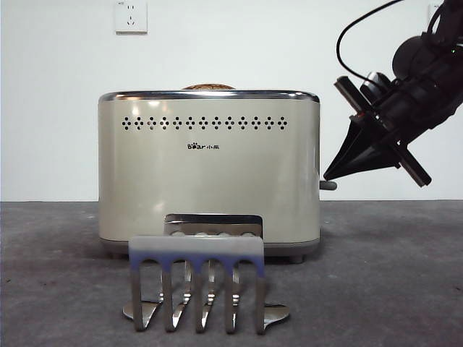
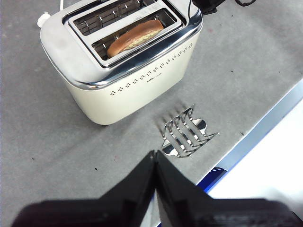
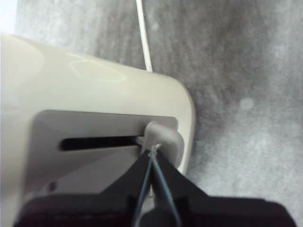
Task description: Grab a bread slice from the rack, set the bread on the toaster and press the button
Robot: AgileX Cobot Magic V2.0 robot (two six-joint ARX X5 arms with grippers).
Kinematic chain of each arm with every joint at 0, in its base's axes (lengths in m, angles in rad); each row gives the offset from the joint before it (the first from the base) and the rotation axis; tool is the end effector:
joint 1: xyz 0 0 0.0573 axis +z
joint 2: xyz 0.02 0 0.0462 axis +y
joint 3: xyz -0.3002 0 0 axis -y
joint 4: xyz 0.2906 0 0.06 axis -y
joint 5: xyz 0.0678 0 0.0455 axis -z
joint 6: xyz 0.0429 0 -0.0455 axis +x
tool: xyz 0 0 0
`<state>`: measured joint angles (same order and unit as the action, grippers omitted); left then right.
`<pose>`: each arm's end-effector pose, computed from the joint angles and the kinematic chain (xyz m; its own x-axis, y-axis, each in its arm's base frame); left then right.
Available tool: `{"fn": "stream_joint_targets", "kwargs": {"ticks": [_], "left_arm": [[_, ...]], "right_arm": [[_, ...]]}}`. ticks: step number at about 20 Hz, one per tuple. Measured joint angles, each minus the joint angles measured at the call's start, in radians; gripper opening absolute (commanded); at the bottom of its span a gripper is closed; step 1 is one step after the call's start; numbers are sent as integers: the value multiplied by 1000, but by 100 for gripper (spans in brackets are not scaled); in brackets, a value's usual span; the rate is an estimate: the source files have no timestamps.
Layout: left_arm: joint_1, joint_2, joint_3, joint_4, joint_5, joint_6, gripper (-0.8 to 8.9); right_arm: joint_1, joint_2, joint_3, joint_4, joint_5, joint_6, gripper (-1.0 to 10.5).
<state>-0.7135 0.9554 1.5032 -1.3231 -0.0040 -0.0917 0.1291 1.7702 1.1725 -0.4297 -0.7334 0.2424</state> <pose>0.1079 -0.0932 0.4737 0.5426 -0.4644 -0.6999 0.6011 0.7967 -0.0626 0.3979 0.0806 0.1985 0.2947 0.7133 -0.6359 -0.2223 0.6984 0.6803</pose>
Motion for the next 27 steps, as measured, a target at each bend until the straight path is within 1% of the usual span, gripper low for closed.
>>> {"fn": "stream_joint_targets", "kwargs": {"ticks": [8, 11, 27], "left_arm": [[0, 0, 0, 0, 0, 0, -8], [0, 0, 0, 0, 0, 0, -8], [0, 0, 0, 0, 0, 0, -8]], "right_arm": [[-2, 50, 21, -1, -15, -5, -6], [-2, 52, 24, -8, -16, -18, -6], [-3, 52, 25, -17, -19, -22, -5]]}}
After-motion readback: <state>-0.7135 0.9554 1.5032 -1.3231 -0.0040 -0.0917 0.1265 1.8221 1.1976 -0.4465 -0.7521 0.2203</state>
